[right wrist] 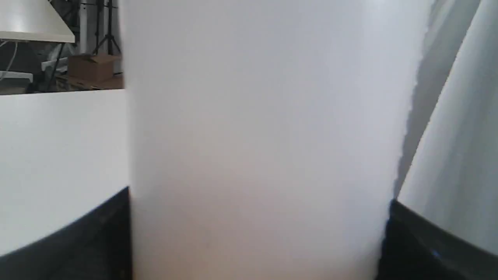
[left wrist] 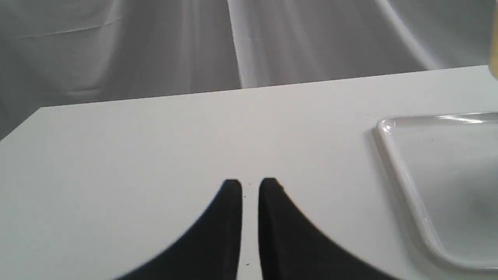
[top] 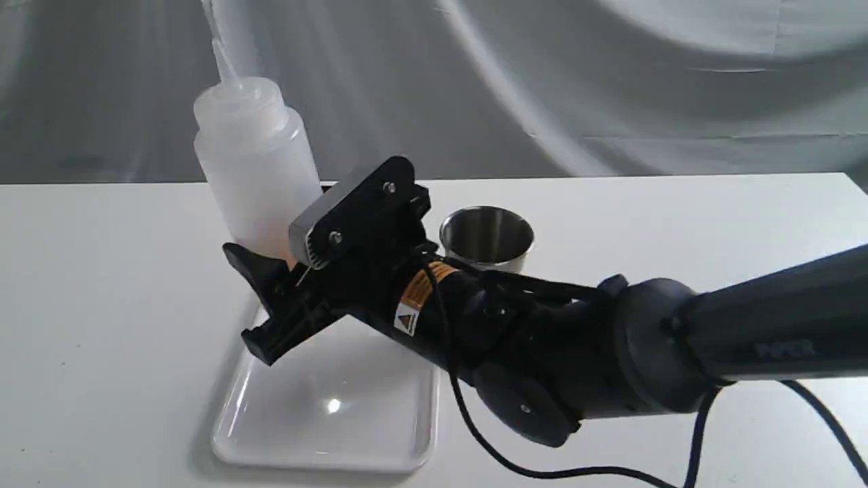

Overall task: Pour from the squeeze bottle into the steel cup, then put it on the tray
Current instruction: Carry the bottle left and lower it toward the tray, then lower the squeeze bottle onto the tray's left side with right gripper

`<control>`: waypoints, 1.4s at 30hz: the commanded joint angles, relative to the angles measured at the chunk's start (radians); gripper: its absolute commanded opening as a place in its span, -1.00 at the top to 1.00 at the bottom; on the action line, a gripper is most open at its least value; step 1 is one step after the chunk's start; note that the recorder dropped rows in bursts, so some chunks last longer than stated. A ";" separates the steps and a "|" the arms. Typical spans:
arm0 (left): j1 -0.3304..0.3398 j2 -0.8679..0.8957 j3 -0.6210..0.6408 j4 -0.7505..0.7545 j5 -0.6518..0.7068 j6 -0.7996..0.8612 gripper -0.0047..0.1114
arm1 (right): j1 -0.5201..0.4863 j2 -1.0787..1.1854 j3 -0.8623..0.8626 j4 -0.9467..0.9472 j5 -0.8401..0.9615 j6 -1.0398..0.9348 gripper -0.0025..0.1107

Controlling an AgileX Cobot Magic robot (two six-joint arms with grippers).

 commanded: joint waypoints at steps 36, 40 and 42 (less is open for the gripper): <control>0.003 -0.005 0.004 0.000 -0.008 -0.002 0.78 | 0.041 0.211 0.009 0.204 -0.223 -0.029 0.96; 0.003 -0.005 0.004 0.000 -0.008 -0.002 0.78 | 0.041 0.233 0.005 0.204 -0.269 -0.034 0.96; 0.003 -0.005 0.004 0.000 -0.008 -0.002 0.78 | 0.041 0.238 0.005 0.206 -0.279 -0.036 0.96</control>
